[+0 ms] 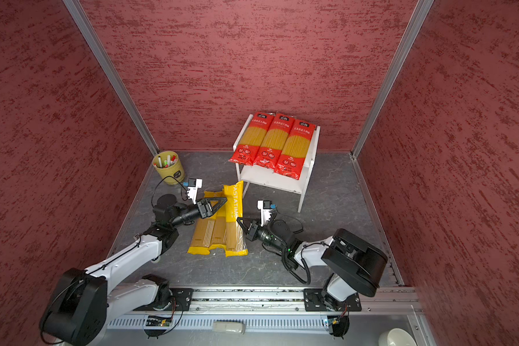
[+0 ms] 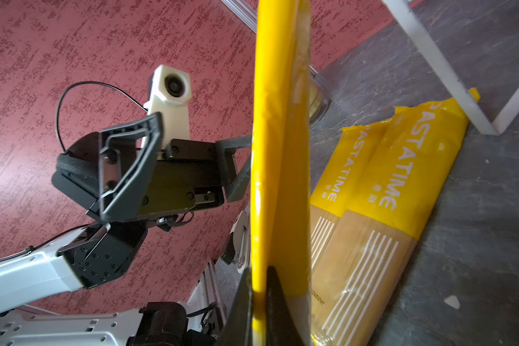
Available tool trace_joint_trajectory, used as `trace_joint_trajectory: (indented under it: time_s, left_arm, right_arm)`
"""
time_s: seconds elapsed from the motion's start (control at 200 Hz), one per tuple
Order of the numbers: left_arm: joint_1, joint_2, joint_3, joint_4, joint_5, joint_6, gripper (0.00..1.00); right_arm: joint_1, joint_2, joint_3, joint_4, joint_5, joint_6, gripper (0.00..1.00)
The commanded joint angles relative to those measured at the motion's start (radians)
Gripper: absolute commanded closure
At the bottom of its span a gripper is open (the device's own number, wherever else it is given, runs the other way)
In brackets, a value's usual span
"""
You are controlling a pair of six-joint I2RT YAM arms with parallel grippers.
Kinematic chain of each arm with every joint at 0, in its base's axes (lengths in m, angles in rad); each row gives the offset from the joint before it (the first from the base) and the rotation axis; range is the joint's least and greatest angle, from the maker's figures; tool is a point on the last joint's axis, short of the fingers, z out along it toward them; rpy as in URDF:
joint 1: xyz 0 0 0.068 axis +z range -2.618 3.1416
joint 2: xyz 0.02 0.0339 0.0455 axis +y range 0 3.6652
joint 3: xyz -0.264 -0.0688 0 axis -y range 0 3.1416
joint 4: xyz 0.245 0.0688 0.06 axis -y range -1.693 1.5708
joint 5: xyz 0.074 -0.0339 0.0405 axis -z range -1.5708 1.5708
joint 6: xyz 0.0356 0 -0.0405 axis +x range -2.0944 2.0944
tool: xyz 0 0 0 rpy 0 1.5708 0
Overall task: Arrange pasta packages on shelves
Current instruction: Pick up the pasta bag from the center of the table.
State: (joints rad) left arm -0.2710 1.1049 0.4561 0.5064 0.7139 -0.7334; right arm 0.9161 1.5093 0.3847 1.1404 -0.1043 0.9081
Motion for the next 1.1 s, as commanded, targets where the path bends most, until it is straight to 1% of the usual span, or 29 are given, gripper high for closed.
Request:
trace_joint_trajectory:
  time_s: [0.0, 0.08, 0.11, 0.2, 0.261, 0.361, 0.476, 0.616, 0.641, 0.691, 0.792, 0.892, 1.022, 1.092]
  left_arm:
    - [-0.005, -0.03, 0.003, -0.085, 0.006, 0.022, 0.15]
    - [-0.043, 0.012, -0.011, -0.018, 0.002, 0.003, 0.15]
    - [-0.076, 0.031, -0.01, 0.016, -0.006, 0.004, 0.15]
    - [-0.168, 0.092, 0.028, 0.027, -0.043, 0.028, 0.15]
    - [-0.198, 0.121, 0.049, 0.058, -0.049, 0.017, 0.15]
    - [-0.199, 0.138, 0.066, 0.118, -0.045, -0.026, 0.18]
    - [-0.189, 0.123, 0.095, 0.1, -0.03, -0.014, 0.22]
    - [-0.183, 0.122, 0.112, 0.093, -0.007, -0.012, 0.32]
    - [-0.184, 0.124, 0.113, 0.097, -0.007, -0.015, 0.36]
    - [-0.184, 0.13, 0.114, 0.109, -0.01, -0.025, 0.46]
    - [-0.188, 0.136, 0.12, 0.131, -0.007, -0.045, 0.58]
    - [-0.196, 0.13, 0.127, 0.121, -0.016, -0.04, 0.65]
    - [-0.198, 0.131, 0.136, 0.113, -0.026, -0.046, 0.78]
    - [-0.197, 0.133, 0.145, 0.112, -0.033, -0.058, 0.81]
  right_arm:
    - [0.007, -0.099, 0.01, 0.213, 0.048, -0.014, 1.0]
    - [0.007, -0.118, 0.026, 0.175, 0.035, -0.028, 1.0]
    - [0.007, -0.122, 0.034, 0.166, 0.028, -0.028, 1.0]
    - [0.007, -0.114, 0.052, 0.179, 0.007, -0.008, 1.0]
    - [0.007, -0.109, 0.06, 0.195, 0.001, 0.006, 1.0]
    - [0.007, -0.106, 0.062, 0.215, 0.005, 0.034, 1.0]
    - [0.007, -0.108, 0.054, 0.224, 0.017, 0.04, 1.0]
    - [0.007, -0.104, 0.049, 0.227, 0.017, 0.054, 1.0]
    - [0.007, -0.102, 0.049, 0.23, 0.015, 0.056, 1.0]
    - [0.007, -0.097, 0.049, 0.235, 0.012, 0.062, 1.0]
    - [0.007, -0.086, 0.048, 0.246, 0.012, 0.068, 1.0]
    - [0.007, -0.075, 0.045, 0.256, 0.01, 0.073, 1.0]
    - [0.007, -0.07, 0.041, 0.255, 0.014, 0.08, 1.0]
    - [0.007, -0.067, 0.029, 0.251, 0.021, 0.082, 1.0]
